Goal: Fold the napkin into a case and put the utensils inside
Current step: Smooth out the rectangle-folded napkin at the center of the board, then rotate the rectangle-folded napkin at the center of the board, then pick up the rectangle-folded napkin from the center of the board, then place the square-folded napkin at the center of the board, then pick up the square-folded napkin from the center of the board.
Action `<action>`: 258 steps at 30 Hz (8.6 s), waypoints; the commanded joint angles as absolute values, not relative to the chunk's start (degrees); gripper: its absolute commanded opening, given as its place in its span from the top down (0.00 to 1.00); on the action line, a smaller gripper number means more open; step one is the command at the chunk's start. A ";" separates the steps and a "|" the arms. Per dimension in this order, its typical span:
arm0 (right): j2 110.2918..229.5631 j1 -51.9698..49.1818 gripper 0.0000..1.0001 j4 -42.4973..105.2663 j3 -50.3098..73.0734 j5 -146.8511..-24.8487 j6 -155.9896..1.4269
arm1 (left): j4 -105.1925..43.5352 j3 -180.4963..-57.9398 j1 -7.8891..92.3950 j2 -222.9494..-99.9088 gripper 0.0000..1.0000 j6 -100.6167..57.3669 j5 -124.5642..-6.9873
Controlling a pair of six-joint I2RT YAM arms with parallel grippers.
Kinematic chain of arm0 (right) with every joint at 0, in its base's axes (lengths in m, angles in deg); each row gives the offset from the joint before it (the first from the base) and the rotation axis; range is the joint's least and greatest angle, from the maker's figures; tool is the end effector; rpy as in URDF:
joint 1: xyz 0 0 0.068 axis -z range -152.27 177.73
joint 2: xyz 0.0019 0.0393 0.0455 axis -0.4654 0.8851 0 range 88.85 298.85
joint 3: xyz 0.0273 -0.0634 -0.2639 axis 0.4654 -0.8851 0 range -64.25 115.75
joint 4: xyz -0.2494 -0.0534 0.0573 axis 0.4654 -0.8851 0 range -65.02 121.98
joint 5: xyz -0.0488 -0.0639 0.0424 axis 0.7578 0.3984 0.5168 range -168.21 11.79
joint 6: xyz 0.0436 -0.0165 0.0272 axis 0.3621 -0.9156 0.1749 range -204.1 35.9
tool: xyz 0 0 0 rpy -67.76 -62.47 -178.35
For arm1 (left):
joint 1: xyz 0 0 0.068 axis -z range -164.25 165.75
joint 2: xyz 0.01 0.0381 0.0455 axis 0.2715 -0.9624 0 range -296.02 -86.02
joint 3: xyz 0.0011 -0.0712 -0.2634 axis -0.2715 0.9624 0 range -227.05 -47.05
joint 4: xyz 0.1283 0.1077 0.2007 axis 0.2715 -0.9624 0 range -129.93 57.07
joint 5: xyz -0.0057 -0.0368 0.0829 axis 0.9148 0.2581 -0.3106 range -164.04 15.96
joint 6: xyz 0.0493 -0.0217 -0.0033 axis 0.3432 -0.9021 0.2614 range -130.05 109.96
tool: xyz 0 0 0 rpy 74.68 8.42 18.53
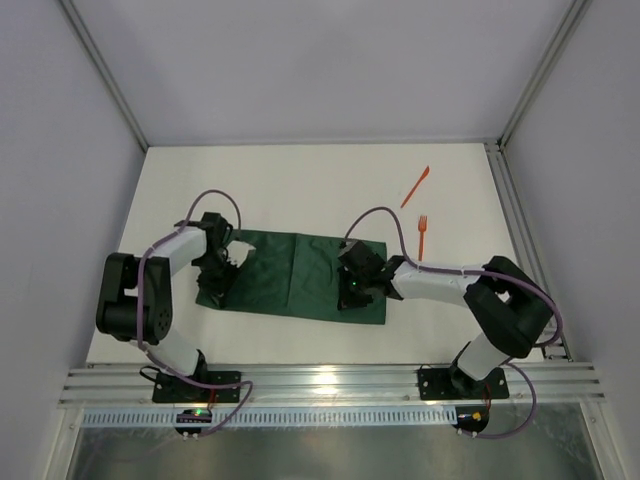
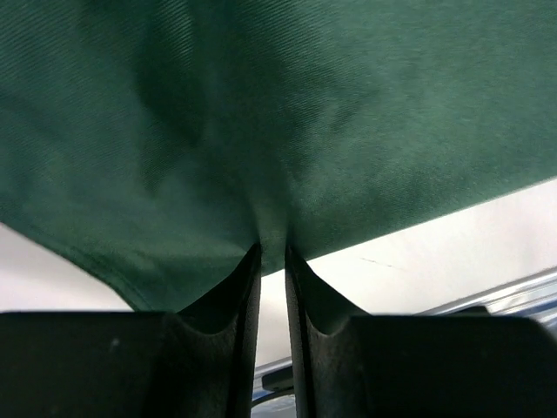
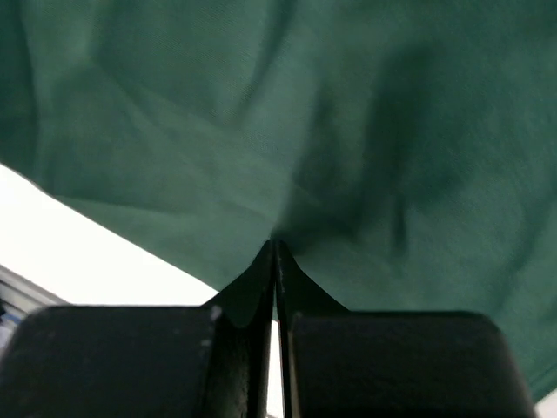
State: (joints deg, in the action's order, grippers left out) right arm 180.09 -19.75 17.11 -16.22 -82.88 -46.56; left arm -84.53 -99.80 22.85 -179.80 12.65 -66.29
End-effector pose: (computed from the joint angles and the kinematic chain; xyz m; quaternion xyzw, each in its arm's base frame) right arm 0.2027 0.2255 0.1605 -0.0945 0.9561 0.2145 0.1760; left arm 0.2539 -0.0364 0.1522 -0.2549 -0.9643 0.0700 0.0134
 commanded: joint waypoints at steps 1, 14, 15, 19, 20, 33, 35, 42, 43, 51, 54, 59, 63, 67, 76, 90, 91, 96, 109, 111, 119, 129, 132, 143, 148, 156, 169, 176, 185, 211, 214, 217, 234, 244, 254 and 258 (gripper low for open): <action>178.94 -19.73 0.96 19.06 -20.91 -81.73 -42.27 | -82.16 -98.12 22.87 -177.17 0.81 12.89 -72.71; 172.08 -19.73 0.96 14.34 -25.80 -83.57 -43.72 | -75.99 -96.17 19.62 -177.26 0.73 15.53 -78.46; 171.99 -19.73 0.96 12.40 -22.89 -83.48 -45.76 | -76.78 -97.14 19.62 -175.60 0.70 15.62 -76.87; 171.99 -18.68 0.93 5.80 -7.68 -82.34 -57.00 | -83.54 -101.71 18.48 -170.24 0.62 16.06 -68.34; 172.95 -17.89 0.90 5.44 -1.56 -84.43 -59.46 | -85.04 -102.59 17.26 -169.35 0.61 16.41 -67.02; 214.16 -6.90 0.54 -5.63 48.66 -97.78 -80.84 | -83.30 -99.00 8.37 -173.82 0.57 15.35 -73.42; 217.59 -6.55 0.47 -7.22 53.23 -100.78 -81.55 | -81.46 -98.47 8.28 -175.92 0.57 15.27 -73.42; 224.98 -6.19 0.40 -5.90 55.28 -106.95 -81.55 | -78.03 -99.69 8.37 -182.51 0.57 14.04 -72.37; 225.77 -6.19 0.40 -6.34 55.19 -107.56 -81.63 | -77.59 -99.96 8.28 -182.96 0.58 13.86 -72.63; 226.13 -5.49 0.43 -6.26 50.63 -107.92 -78.92 | -73.19 -109.95 8.89 -189.81 0.61 10.88 -77.72; 224.64 -5.40 0.44 -4.77 47.56 -107.30 -77.25 | -73.27 -117.32 10.38 -194.47 0.62 8.86 -79.39; 220.42 -5.05 0.44 1.03 38.68 -106.34 -73.29 | -74.06 -129.29 14.87 -202.80 0.61 7.27 -81.42; 217.53 -4.26 0.45 5.25 33.93 -103.88 -69.51 | -78.19 -143.78 18.48 -211.06 0.61 6.22 -80.90; 215.33 -2.94 0.45 6.31 30.86 -100.63 -66.35 | -81.01 -153.39 18.39 -212.94 0.59 3.76 -79.32; 207.86 -2.15 0.44 8.95 25.84 -97.29 -65.99 | -82.14 -134.96 18.39 -192.93 0.48 3.93 -68.68; 217.78 -1.36 0.52 9.04 32.96 -100.10 -65.73 | -85.32 -116.58 20.67 -186.04 0.47 1.30 -54.61; 218.04 -1.36 0.53 9.04 32.78 -100.01 -65.73 | -85.05 -116.22 20.94 -186.04 0.47 1.12 -54.18; 217.70 -1.27 0.59 8.51 31.55 -100.79 -66.16 | -84.00 -115.17 21.47 -187.79 0.46 -0.81 -50.49; 216.99 -1.36 0.63 10.09 28.56 -102.82 -66.26 | -79.69 -113.49 24.10 -191.93 0.47 -2.75 -52.68; 216.99 -1.27 0.65 10.10 28.39 -103.17 -66.34 | -79.25 -113.58 24.10 -192.11 0.48 -3.01 -52.77; 217.08 -1.36 0.76 11.15 28.12 -104.40 -65.90 | -78.81 -114.11 24.19 -193.77 0.68 -3.19 -51.71; 216.55 -1.36 0.92 11.85 28.82 -105.80 -65.20 | -77.67 -114.99 24.10 -193.61 1.00 -3.10 -54.17; 214.89 -1.36 0.96 12.38 28.65 -106.51 -64.76 | -77.41 -114.55 24.19 -191.24 1.00 -2.40 -55.92; 202.06 -1.27 0.96 15.45 25.84 -108.79 -62.04 | -81.79 -116.92 24.02 -176.82 1.00 2.08 -63.05; 195.12 -1.36 0.96 16.60 24.69 -108.62 -60.72 | -85.57 -120.51 23.93 -170.85 1.00 3.92 -64.72; 181.68 -3.72 0.96 14.50 22.76 -105.90 -60.98 | -95.05 -129.30 23.93 -160.84 1.00 5.95 -65.69; 155.76 -19.79 0.96 11.58 8.44 -88.86 -54.40 | -108.50 -132.22 23.93 -141.05 1.00 11.31 -59.80; 147.57 -31.06 0.96 14.05 -2.97 -79.54 -44.38 | -115.19 -128.88 23.93 -134.54 1.00 13.16 -55.94; 149.22 -28.53 0.96 16.42 -8.09 -77.23 -41.55 | -108.01 -121.51 23.93 -141.45 1.00 9.82 -56.63; 212.32 4.97 0.96 30.04 27.40 -98.34 -39.90 | -73.54 -149.87 20.85 -207.74 0.94 0.86 -56.10; 215.31 5.50 0.84 30.92 29.43 -96.50 -38.13 | -72.49 -153.04 20.85 -210.73 0.77 0.07 -57.16; 216.99 5.50 0.55 24.90 36.17 -93.26 -42.41 | -72.74 -157.69 20.42 -212.50 0.50 -2.65 -57.78; 187.91 -1.17 0.34 15.54 2.39 -83.66 -58.88 | -83.12 -125.99 17.07 -191.24 0.52 2.52 -50.92; 187.10 -5.05 0.49 18.27 -3.26 -87.35 -55.62 | -69.35 -102.79 30.25 -167.95 0.52 23.77 -61.38; 187.81 -4.87 0.52 19.32 -3.87 -88.40 -54.48 | -68.34 -94.78 32.98 -164.86 0.46 64.71 -55.67; 187.81 -4.87 0.53 19.59 -3.87 -89.19 -53.78 | -71.69 -92.32 33.51 -164.95 0.41 79.93 -52.42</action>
